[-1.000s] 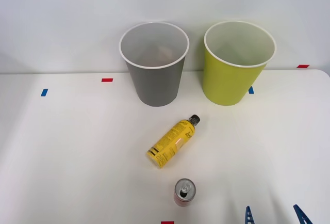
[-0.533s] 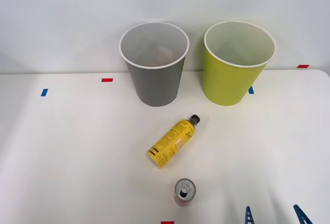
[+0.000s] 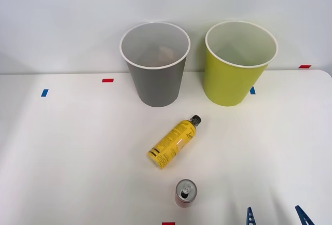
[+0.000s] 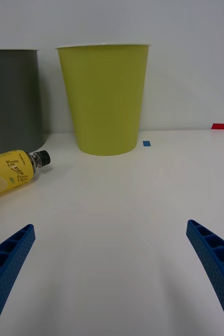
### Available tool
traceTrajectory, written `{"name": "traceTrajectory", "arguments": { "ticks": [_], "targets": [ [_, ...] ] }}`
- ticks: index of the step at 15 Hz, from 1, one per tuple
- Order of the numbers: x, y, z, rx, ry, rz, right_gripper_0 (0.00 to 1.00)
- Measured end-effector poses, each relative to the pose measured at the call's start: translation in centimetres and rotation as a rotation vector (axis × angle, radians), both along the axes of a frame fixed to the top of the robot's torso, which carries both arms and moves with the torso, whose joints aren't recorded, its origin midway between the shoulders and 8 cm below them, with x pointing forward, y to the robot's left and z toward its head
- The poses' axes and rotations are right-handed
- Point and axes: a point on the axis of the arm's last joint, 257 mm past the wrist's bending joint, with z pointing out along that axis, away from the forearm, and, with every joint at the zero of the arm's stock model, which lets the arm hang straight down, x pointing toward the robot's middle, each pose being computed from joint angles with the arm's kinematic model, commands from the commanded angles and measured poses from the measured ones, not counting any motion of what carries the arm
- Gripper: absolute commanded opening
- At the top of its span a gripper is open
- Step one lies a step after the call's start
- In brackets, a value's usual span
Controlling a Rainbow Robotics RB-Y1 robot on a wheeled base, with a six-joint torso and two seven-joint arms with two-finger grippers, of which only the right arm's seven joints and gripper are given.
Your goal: Put cans in the gray bin, plastic bottles in the light green bin
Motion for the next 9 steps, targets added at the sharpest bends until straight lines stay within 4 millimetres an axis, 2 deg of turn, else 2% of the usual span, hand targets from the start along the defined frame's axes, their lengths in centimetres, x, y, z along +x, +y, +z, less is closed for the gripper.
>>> {"name": "traceTrajectory", "arguments": {
  "ticks": [7, 9],
  "targets": [
    [0.0, 0.0, 0.0, 0.000, 0.000, 0.000, 1.00],
    [0.0, 0.1, -1.1, 0.001, 0.024, 0.008, 1.00]
  ]
}}
